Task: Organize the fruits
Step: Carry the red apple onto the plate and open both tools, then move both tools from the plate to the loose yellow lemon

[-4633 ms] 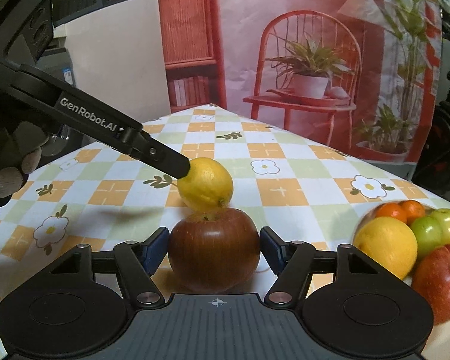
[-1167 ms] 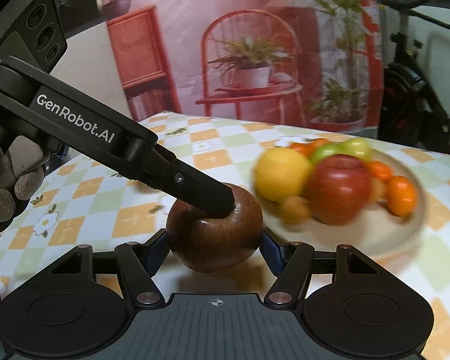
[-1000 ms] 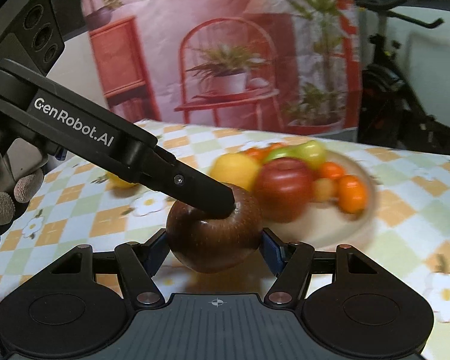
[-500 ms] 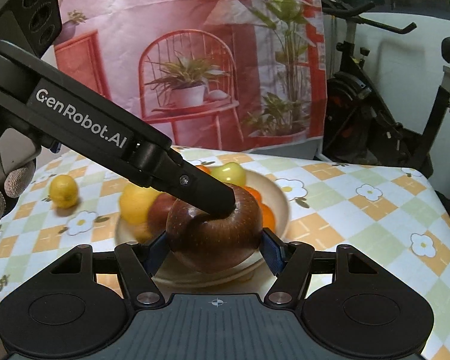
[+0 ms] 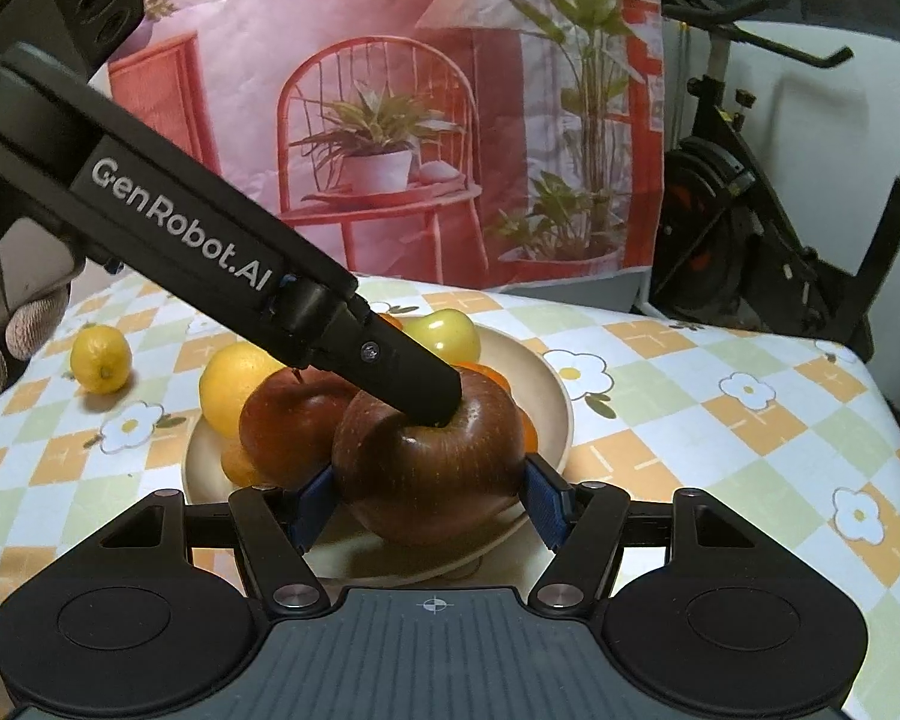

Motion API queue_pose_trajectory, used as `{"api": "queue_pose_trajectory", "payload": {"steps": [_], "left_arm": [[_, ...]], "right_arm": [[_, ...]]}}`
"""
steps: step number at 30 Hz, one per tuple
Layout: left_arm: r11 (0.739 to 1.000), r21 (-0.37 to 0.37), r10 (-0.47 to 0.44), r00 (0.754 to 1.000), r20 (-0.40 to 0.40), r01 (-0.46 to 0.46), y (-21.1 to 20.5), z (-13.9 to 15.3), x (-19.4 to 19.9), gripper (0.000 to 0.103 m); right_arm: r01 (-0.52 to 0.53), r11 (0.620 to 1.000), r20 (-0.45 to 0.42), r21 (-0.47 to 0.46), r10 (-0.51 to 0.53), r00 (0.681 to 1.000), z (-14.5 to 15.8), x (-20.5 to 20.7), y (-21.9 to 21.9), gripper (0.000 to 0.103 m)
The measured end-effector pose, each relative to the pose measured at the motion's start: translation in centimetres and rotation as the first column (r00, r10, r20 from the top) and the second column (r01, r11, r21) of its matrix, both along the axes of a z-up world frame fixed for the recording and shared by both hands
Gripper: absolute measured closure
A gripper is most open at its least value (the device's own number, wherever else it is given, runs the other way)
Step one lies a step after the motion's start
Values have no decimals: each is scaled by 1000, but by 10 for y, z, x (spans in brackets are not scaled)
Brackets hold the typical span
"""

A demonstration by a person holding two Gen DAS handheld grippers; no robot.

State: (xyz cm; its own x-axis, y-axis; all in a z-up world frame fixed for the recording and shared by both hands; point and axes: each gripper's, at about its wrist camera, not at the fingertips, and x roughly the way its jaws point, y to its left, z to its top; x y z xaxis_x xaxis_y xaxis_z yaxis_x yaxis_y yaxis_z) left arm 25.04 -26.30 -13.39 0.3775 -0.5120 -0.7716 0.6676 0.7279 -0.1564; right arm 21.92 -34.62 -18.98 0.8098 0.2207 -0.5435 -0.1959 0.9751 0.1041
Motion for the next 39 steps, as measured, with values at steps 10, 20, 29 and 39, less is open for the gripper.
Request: {"api": "queue_pose_trajectory", "payload": {"steps": [10,20,29,39], "left_arm": [[999,45,4,1000,24,-5,-2,-2,-2,65],[998,59,15,999,32,-17,-3,-1,-3,67],[997,-15,77,993,90,-76,24,22,-7,67],[972,-44,232,932,280,-229,124,58,-21,66]], "right_arm": [[14,1000,11,-11,-14,1000,-1,-1,2,40],[27,1000,10,6,-27,1000,-1,-5,-1,40],[65,998,39,16,-66,997,13,-23,-1,40],[39,999,88,35,-42,995,42,-30,25,41]]}}
